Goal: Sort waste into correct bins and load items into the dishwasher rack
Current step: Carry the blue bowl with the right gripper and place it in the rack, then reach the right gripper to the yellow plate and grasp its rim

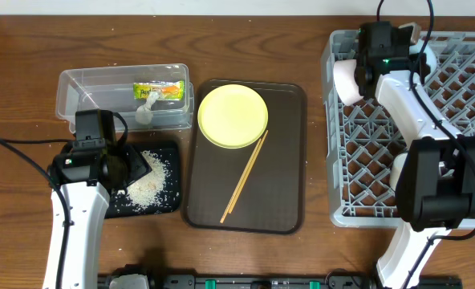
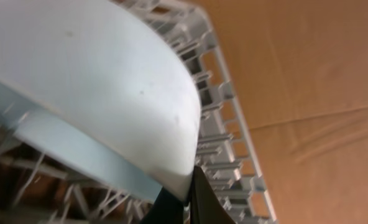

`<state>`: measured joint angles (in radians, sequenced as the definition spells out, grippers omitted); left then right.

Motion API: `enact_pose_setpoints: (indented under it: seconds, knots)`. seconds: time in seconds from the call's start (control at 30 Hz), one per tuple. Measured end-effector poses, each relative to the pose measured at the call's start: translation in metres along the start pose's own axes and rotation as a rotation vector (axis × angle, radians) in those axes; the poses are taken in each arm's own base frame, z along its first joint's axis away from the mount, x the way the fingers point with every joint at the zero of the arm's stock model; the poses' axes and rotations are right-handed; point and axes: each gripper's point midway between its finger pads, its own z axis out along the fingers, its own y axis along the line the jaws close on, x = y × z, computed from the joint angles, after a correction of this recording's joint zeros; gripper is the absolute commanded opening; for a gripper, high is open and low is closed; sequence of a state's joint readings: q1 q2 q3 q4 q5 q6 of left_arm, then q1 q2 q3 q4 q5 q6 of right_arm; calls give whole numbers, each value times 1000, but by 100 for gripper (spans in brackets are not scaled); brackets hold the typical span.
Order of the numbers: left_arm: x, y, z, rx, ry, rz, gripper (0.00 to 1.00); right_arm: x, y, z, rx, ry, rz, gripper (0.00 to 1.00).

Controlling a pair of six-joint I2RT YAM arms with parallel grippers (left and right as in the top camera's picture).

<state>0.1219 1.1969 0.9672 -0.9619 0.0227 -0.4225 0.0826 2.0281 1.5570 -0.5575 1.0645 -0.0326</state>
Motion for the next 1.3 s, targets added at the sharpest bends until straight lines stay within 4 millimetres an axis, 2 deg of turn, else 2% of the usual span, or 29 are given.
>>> enact_pose_setpoints:
  seconds: [0.07, 0.13, 0.23, 0.27, 0.3, 0.37, 0.47, 0.6, 0.7, 0.83, 1.07, 1.17, 1.3]
  knots:
    - [0, 0, 0, 0, 0, 0, 67, 8, 8, -2, -41, 22, -4, 1]
    - [0, 0, 0, 0, -1, 0, 67, 15, 18, -4, -96, 46, 3, 6]
    - [0, 0, 0, 0, 0, 0, 67, 26, 32, -9, -199, 89, 17, 27]
    - [0, 0, 0, 0, 0, 0, 67, 28, 36, -12, -240, 100, 21, 39]
    - [0, 0, 0, 0, 0, 0, 67, 28, 38, -16, -272, 104, 35, 44]
    - [0, 0, 0, 0, 0, 0, 67, 24, 39, -27, -354, 99, 69, 46]
    - [0, 0, 0, 0, 0, 0, 68, 13, 29, -51, -474, 70, 127, 49]
    - [0, 0, 0, 0, 0, 0, 68, -2, 13, -97, -701, 12, 204, 51]
    - [0, 0, 0, 0, 0, 0, 68, -11, 16, -138, -930, -27, 231, 51]
    - [0, 0, 0, 0, 0, 0, 68, -9, 42, -185, -1189, -18, 188, 51]
    - [0, 0, 0, 0, 0, 0, 68, 11, 100, -254, -1387, 2, 22, 52]
    - [0, 0, 0, 0, 0, 0, 68, 22, 128, -269, -1400, 23, -37, 52]
    - [0, 0, 0, 0, 0, 0, 68, 37, 171, -276, -1401, 56, -99, 49]
